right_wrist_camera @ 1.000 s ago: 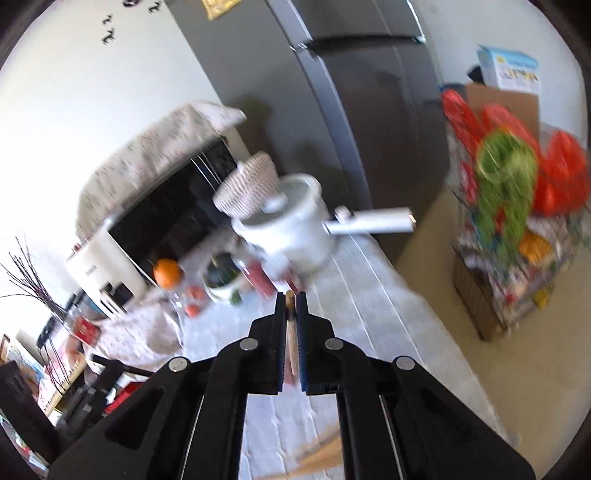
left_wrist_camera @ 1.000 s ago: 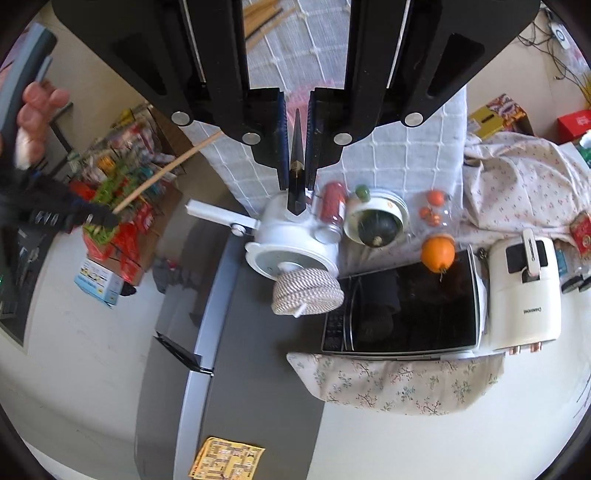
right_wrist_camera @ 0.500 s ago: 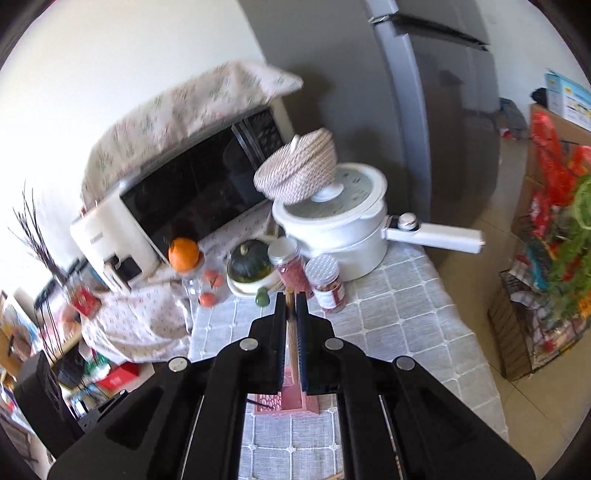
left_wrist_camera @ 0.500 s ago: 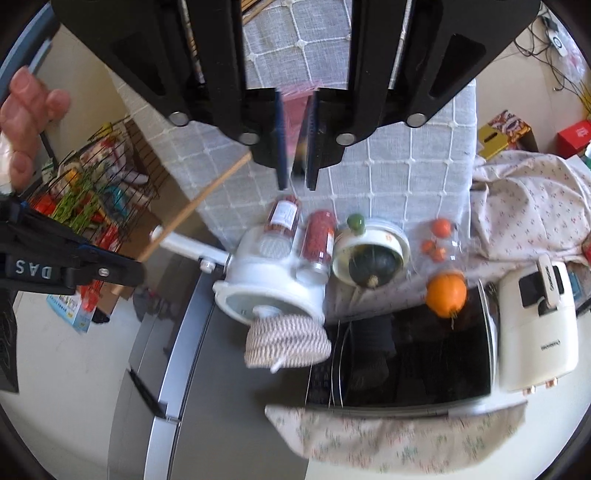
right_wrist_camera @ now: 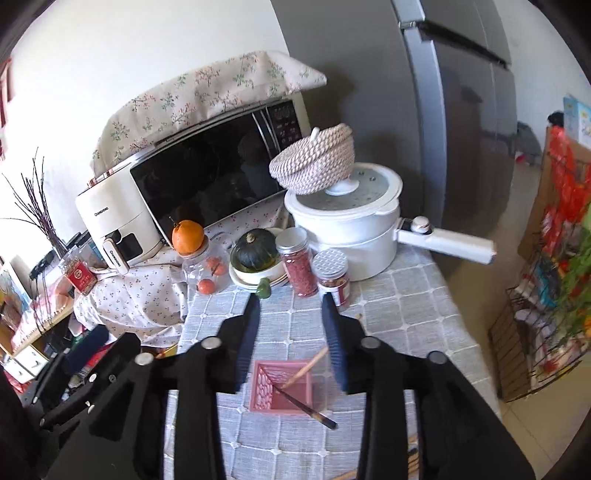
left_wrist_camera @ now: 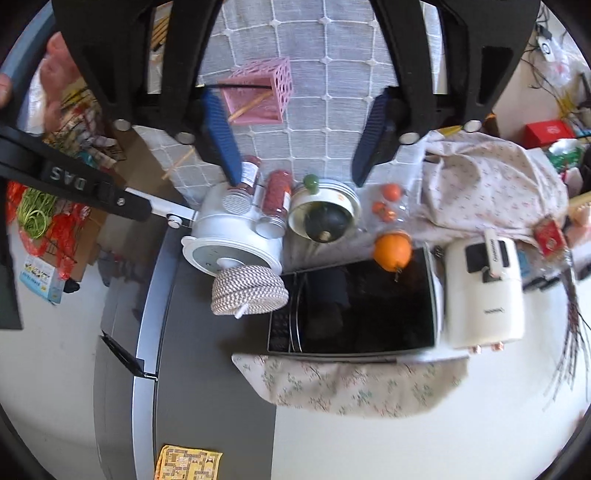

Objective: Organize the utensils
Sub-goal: 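Carry the chopstick with the left tool into the pink holder and open, then lower the left tool to the pile and grasp another wooden chopstick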

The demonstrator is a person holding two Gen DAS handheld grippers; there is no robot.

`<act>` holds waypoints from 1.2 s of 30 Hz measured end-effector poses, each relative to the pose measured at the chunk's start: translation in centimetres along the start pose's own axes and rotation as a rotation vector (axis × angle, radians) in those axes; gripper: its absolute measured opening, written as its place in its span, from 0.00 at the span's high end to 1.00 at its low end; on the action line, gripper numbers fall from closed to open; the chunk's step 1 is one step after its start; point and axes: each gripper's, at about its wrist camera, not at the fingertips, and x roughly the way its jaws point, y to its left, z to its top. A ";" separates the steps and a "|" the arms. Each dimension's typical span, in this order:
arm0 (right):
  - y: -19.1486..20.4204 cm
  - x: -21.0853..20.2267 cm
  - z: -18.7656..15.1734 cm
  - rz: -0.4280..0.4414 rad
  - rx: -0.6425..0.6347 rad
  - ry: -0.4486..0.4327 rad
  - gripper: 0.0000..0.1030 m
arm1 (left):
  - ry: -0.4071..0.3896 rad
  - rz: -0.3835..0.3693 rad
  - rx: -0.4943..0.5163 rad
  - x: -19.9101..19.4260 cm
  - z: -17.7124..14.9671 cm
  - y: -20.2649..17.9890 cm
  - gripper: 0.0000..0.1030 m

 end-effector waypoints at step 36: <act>-8.1 -9.5 -13.8 -0.337 -0.033 0.027 0.06 | 0.146 0.111 0.054 -4.9 -9.4 -5.8 0.07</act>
